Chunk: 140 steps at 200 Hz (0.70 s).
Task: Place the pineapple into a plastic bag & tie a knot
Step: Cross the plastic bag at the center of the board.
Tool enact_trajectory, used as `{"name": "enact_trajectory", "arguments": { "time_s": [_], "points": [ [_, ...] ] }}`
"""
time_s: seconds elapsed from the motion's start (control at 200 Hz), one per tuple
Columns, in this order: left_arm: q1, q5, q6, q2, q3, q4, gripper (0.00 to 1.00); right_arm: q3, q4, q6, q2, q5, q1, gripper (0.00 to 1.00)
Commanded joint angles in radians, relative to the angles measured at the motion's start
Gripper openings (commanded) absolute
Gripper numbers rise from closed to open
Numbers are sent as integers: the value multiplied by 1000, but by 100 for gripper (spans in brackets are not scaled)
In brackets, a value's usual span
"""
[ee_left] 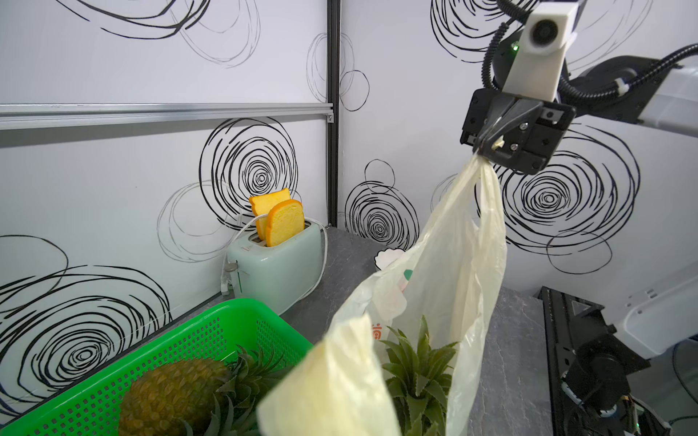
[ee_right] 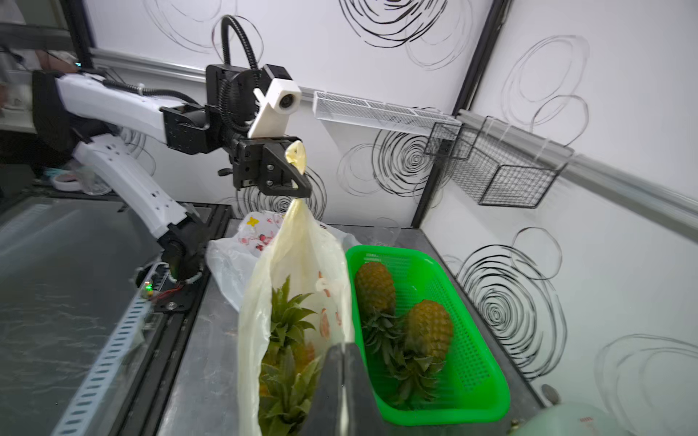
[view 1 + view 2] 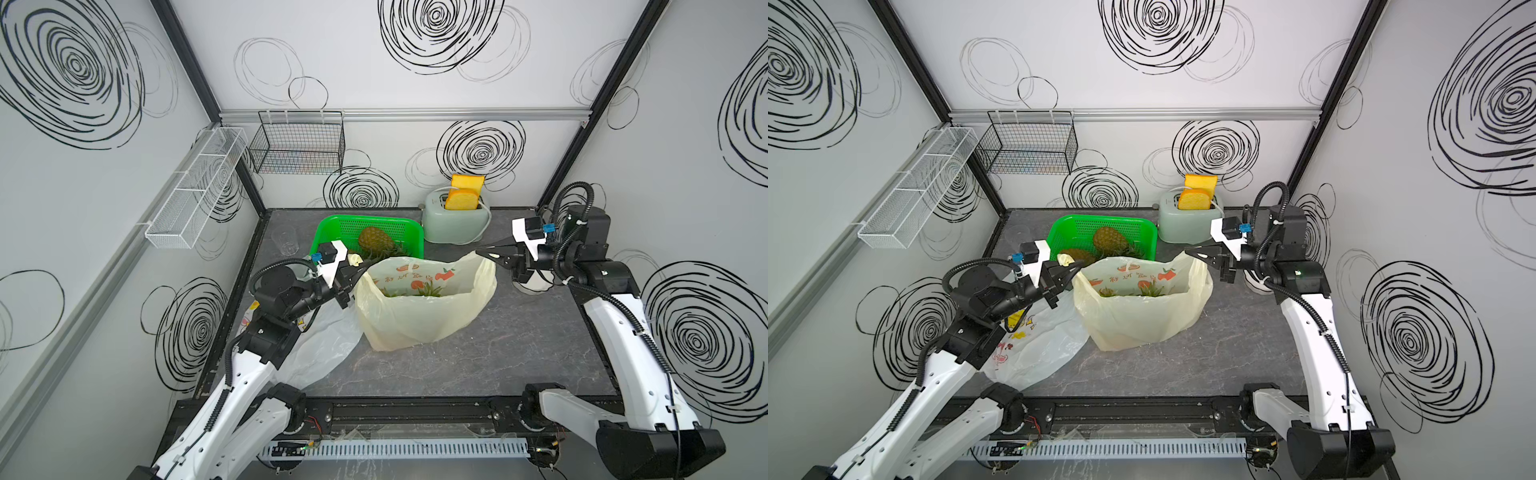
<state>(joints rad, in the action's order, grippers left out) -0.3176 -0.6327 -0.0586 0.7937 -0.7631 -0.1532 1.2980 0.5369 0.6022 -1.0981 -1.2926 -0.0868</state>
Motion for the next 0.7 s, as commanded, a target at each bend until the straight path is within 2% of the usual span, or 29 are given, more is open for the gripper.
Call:
{"name": "enact_trajectory", "arguments": {
  "time_s": [0.0,0.16,0.315,0.52,0.695],
  "points": [
    [4,-3,-46,27,-96,-24,0,8,8,11,34,39,-32,0],
    [-16,10,-76,119,-257,12,0,28,-114,-91,100,297,-130,0],
    [-49,-35,-68,181,-354,29,0,20,-161,-148,129,399,-211,0],
    [-72,-144,-1,202,-300,152,0,-102,-194,-163,139,543,-374,0],
    [-85,-154,-33,176,-305,149,0,-19,-232,-155,131,617,-382,0]
  ]
}}
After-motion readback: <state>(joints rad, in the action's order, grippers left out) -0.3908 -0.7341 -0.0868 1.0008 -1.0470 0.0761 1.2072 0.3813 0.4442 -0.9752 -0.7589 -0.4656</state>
